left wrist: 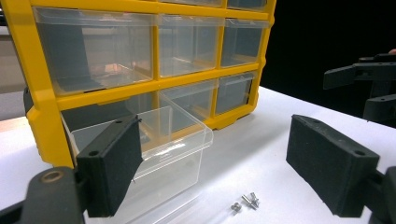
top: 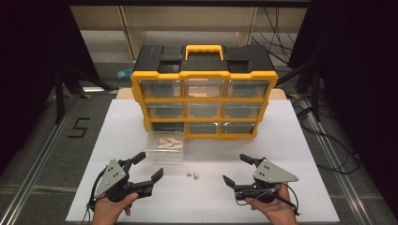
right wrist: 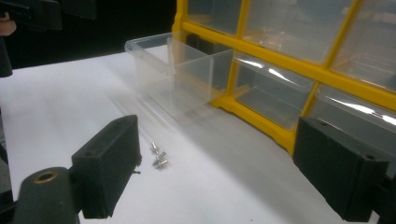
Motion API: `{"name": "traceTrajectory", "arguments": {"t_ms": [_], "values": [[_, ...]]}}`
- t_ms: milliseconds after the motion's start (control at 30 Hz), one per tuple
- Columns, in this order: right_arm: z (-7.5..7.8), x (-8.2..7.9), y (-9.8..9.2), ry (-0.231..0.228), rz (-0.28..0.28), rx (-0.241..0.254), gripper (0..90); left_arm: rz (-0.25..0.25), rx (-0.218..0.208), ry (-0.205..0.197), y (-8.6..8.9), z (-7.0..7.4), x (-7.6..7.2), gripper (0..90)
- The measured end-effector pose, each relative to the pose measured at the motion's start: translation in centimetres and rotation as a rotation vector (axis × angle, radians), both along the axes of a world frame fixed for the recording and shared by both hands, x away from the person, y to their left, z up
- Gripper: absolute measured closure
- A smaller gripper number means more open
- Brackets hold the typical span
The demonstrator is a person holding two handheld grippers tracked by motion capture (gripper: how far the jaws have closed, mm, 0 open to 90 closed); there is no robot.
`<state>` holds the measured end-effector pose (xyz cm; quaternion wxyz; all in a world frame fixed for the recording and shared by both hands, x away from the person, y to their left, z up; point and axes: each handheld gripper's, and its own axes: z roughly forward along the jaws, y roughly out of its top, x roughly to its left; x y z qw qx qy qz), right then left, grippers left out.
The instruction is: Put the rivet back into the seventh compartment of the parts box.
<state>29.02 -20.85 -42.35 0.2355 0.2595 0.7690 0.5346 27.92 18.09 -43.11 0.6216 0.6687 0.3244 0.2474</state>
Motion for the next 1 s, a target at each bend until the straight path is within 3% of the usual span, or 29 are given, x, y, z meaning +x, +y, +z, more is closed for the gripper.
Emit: {"name": "traceTrajectory", "arguments": {"t_ms": [333, 600, 733, 833, 1000], "values": [[0.5, 0.4, 1.9, 0.031, 0.076, -0.081, 17.1, 0.006, -0.005, 0.005, 0.0, 0.0, 0.0, 18.0], [0.9, 1.3, 3.9, 0.045, 0.132, -0.116, 17.1, 0.008, 0.001, 0.001, 0.1, 0.0, 0.0, 18.0], [1.0, 1.8, 5.2, 0.054, 0.167, -0.167, 18.3, 0.007, 0.000, 0.001, 0.1, 0.0, 0.0, 18.0], [1.0, 2.2, 6.1, 0.083, 0.196, -0.204, 25.6, 0.006, 0.000, 0.001, 0.1, 0.0, 0.0, 18.0], [0.8, 3.1, 7.4, 0.123, 0.220, -0.265, 25.2, 0.006, -0.002, 0.002, 0.1, 0.0, 0.0, 18.0]]}}
